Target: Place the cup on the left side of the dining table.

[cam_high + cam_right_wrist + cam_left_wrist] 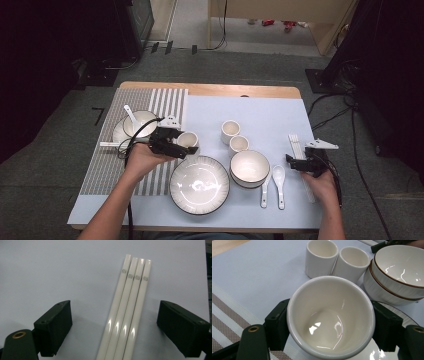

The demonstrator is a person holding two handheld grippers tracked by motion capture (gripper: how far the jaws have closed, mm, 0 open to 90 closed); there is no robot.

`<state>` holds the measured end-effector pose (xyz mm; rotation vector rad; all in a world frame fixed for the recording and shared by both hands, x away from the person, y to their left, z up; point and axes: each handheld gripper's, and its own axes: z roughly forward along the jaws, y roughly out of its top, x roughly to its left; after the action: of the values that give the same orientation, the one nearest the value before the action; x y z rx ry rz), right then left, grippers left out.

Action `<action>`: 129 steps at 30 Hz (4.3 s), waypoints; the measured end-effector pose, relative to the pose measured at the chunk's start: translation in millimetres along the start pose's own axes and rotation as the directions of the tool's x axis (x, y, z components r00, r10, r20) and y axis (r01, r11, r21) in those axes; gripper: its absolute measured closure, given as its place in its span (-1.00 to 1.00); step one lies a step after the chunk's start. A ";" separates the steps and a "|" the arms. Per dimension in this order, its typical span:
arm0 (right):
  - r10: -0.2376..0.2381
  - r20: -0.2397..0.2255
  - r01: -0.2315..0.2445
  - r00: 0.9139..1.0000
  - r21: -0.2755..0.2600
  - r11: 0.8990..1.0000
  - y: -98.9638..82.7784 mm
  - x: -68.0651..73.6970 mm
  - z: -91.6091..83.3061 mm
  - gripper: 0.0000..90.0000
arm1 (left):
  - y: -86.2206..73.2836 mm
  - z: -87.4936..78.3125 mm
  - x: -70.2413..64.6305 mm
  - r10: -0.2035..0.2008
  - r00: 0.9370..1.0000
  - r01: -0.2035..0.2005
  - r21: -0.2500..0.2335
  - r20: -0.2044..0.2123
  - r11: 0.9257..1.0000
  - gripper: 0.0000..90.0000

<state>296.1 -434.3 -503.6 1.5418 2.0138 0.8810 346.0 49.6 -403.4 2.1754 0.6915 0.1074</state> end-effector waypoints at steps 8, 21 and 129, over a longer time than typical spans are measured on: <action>0.000 0.000 0.000 1.000 0.000 1.000 0.0 0.0 0.0 -0.72 | -5.2 -7.4 2.1 -0.007 1.000 0.007 -0.003 -0.014 1.000 -0.38; 0.000 0.000 0.000 1.000 0.000 1.000 -0.1 0.0 0.1 -0.72 | -12.7 -18.8 7.4 -0.019 0.999 0.020 0.002 -0.034 1.000 -0.38; 0.000 0.000 0.000 1.000 0.000 1.000 -0.1 0.1 0.0 -0.72 | -95.3 -42.7 21.0 -0.064 0.993 0.070 0.054 -0.102 0.996 -0.38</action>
<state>296.1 -434.2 -503.7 1.5412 2.0139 0.8816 308.8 138.1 -449.6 2.2112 0.8336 0.1643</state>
